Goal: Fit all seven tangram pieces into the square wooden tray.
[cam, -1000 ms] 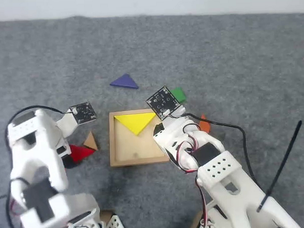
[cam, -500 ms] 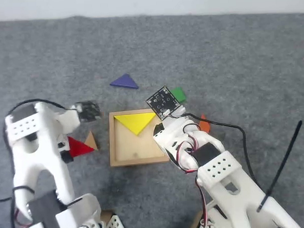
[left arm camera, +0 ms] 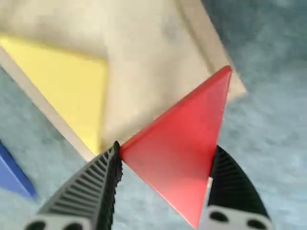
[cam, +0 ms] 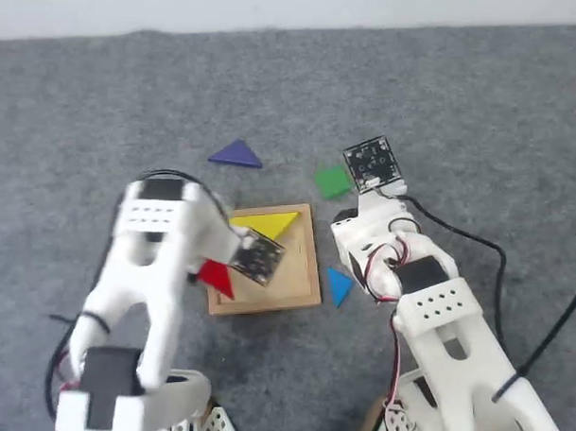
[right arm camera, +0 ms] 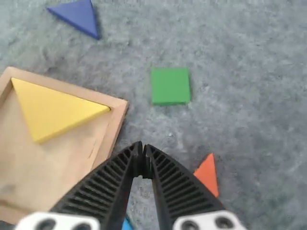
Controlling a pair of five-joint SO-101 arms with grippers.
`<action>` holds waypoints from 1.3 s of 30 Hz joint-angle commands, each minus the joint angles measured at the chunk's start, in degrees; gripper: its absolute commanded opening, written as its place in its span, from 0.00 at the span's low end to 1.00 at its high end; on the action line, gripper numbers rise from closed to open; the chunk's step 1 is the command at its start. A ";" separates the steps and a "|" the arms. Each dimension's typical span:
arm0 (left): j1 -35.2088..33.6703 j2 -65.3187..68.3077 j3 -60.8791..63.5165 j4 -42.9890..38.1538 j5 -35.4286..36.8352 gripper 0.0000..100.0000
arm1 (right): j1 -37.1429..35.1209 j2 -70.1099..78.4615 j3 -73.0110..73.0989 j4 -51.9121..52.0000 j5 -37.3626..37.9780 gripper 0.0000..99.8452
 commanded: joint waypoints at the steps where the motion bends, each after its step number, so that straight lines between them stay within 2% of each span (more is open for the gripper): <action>1: 4.04 1.85 -1.19 -5.27 -1.14 0.10 | 1.10 -2.86 -4.31 -0.48 -0.62 0.01; 11: 6.77 7.30 -1.27 -12.04 -1.23 0.09 | 1.27 -2.86 -4.75 -0.48 -0.62 0.01; 21: 7.82 7.30 -0.92 -12.13 -0.88 0.10 | 1.19 -2.86 -4.75 -0.57 -0.53 0.01; 23: 7.47 7.30 -1.01 -12.13 -0.44 0.13 | 1.19 -2.86 -4.75 -0.66 -0.53 0.01; 27: 7.82 7.38 -0.92 -12.22 5.27 0.23 | 1.19 -2.86 -4.75 -0.75 -0.53 0.01; 30: 7.65 7.38 -1.27 -12.22 5.27 0.29 | 1.19 -2.86 -4.75 -0.75 -0.53 0.01; 39: 7.38 6.68 -1.36 -12.13 5.45 0.31 | 1.19 -2.86 -4.75 -0.75 -0.53 0.01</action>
